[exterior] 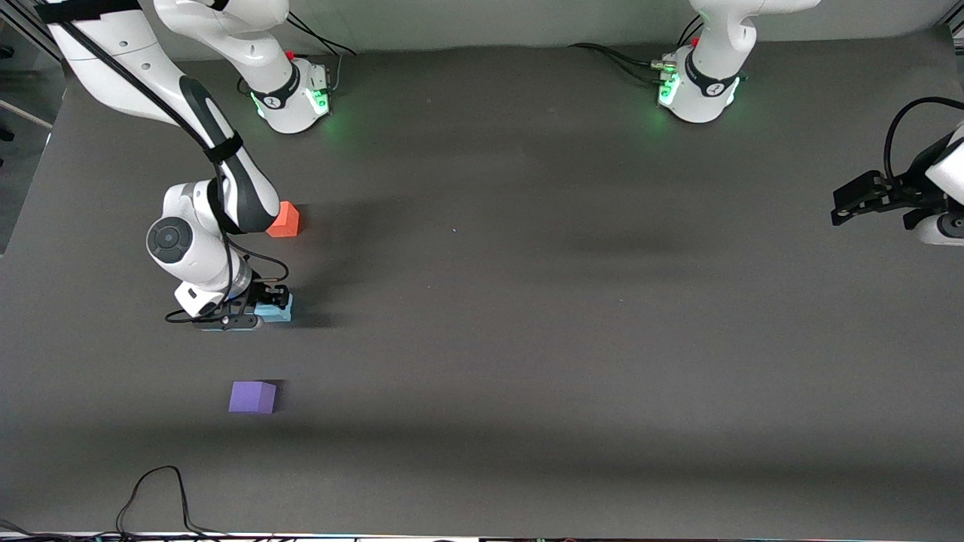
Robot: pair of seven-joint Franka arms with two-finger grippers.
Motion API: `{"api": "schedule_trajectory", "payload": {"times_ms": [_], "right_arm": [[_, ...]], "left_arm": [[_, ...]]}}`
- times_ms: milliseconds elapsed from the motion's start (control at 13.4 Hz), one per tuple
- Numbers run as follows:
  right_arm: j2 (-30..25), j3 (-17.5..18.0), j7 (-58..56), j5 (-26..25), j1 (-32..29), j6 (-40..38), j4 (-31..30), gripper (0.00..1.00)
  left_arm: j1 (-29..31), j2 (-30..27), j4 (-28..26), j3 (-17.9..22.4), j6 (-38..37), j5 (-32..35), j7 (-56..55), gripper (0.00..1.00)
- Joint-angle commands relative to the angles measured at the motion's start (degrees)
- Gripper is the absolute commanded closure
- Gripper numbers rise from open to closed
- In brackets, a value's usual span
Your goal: Place blue block between orange and purple blocks
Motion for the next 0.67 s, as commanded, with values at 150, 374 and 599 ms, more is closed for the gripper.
{"api": "schedule_trajectory", "payload": {"times_ms": [150,374,599], "right_arm": [[-11.9,-0.6,-1.1,1.5,0.7,-12.0,1.6,0.00],[-23.2,-0.5,-1.9,1.5,0.8,-20.3,2.2,0.00],[-30.2,-0.4,-1.9,1.6,0.9,-30.6,6.8,0.00]], "left_arm": [[-0.7,-0.5,0.2,0.4,-0.6,0.7,1.0,0.00],[-0.7,-0.5,0.2,0.4,-0.6,0.7,1.0,0.00],[-0.7,-0.5,0.2,0.3,-0.6,0.7,1.0,0.00]]}}
